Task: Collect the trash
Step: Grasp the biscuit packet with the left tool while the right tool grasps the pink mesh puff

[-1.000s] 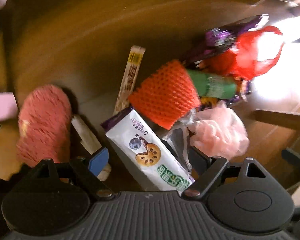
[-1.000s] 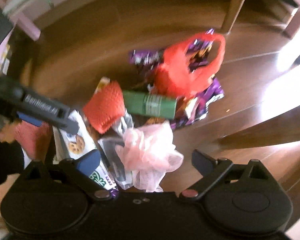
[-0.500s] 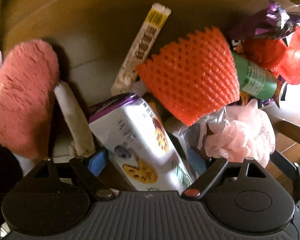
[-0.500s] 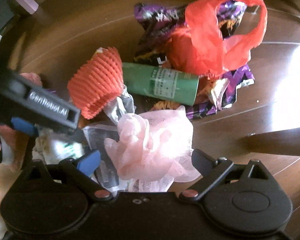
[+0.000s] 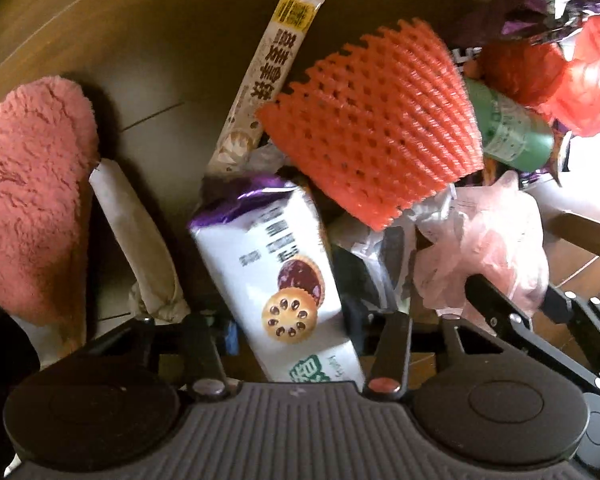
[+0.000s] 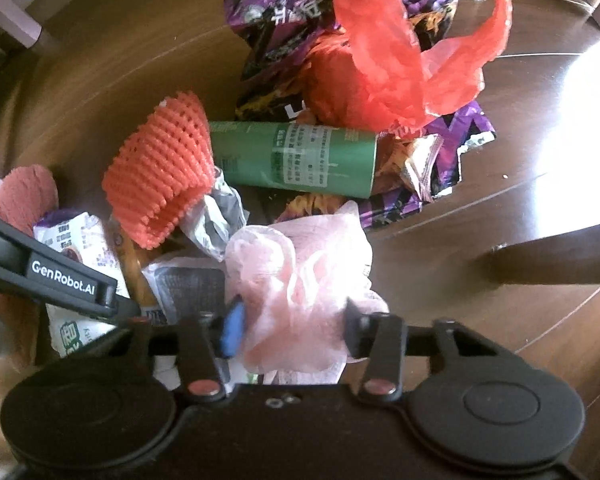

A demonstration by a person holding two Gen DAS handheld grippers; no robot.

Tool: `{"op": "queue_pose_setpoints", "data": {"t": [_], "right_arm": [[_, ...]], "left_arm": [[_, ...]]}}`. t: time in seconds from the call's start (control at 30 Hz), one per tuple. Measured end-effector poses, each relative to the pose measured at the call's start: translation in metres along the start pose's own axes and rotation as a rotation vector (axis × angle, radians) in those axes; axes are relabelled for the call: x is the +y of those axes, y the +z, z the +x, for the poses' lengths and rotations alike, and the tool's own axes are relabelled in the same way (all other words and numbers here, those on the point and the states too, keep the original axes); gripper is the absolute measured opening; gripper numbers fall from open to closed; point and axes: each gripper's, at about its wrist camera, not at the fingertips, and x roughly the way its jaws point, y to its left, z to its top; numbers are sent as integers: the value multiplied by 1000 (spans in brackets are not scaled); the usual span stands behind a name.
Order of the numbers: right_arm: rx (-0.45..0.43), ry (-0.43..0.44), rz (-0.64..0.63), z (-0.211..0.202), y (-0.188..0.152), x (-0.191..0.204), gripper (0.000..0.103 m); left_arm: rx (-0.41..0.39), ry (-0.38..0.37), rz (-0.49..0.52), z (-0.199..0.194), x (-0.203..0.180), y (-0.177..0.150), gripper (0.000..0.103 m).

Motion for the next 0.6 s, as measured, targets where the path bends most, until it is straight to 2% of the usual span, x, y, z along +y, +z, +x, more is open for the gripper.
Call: {"op": "queue_pose_setpoints", "data": {"t": [0.2,0.43,0.6], "right_arm": [[-35,-17,73,-31,-6,-4,8],[-124,-22,127,-94,-25,-5,5],[-239,2,158,-162,-36,-1,5]], "left_arm": [[-14,-15,18,-24,-1,-13,38],[-67,-38,55,-72,0,-38,37],[-145,-66,116,-127,-9,-66,37]]}}
